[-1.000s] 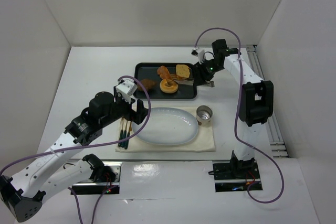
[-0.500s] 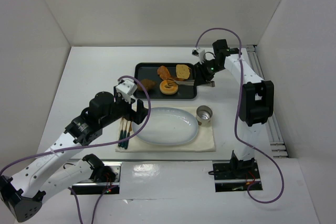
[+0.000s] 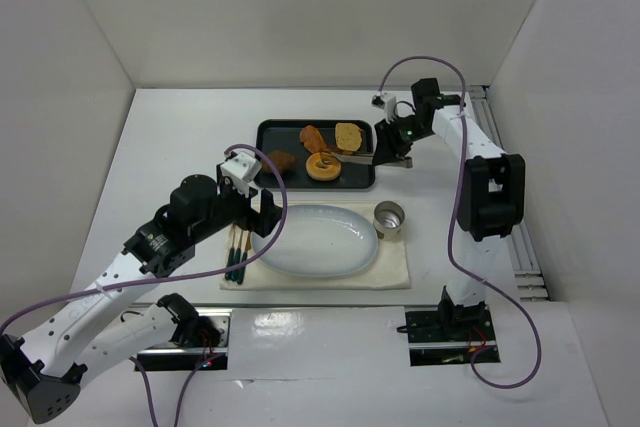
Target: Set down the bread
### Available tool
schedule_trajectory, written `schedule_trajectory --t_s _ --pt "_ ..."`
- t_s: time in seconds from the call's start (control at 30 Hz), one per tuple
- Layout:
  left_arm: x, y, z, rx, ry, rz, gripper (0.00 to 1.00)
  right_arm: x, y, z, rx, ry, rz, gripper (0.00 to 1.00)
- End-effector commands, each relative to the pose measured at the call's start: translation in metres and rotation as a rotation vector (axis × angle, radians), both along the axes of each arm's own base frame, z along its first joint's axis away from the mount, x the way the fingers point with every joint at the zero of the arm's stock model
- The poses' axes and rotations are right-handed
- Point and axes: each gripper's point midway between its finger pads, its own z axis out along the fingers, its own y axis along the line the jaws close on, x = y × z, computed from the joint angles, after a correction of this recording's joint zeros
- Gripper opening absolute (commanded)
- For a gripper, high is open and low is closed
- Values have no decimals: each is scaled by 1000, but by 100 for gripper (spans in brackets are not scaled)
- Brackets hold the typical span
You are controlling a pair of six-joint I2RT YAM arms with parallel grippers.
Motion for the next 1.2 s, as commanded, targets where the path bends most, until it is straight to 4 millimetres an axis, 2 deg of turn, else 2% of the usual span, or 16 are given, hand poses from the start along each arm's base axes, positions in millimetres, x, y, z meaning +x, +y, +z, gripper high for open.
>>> schedule_trajectory --t_s 0.0,0.53,0.67,0.8,1.0,1.17 --pt "4 1 14 -12 -62 2 100 0 5 34 61 -86 6 0" --pt "5 3 13 -10 -64 10 100 -7 1 80 120 -185 1 0" --pt "6 4 13 -8 -66 19 100 -27 5 88 151 -164 32 0" --pt "6 4 13 -8 -66 19 100 -62 8 91 189 -112 76 0" --pt "6 4 13 -8 -66 19 100 -115 20 77 168 -62 191 0" --pt "7 5 13 -5 -67 28 100 -146 32 68 161 -24 267 0"
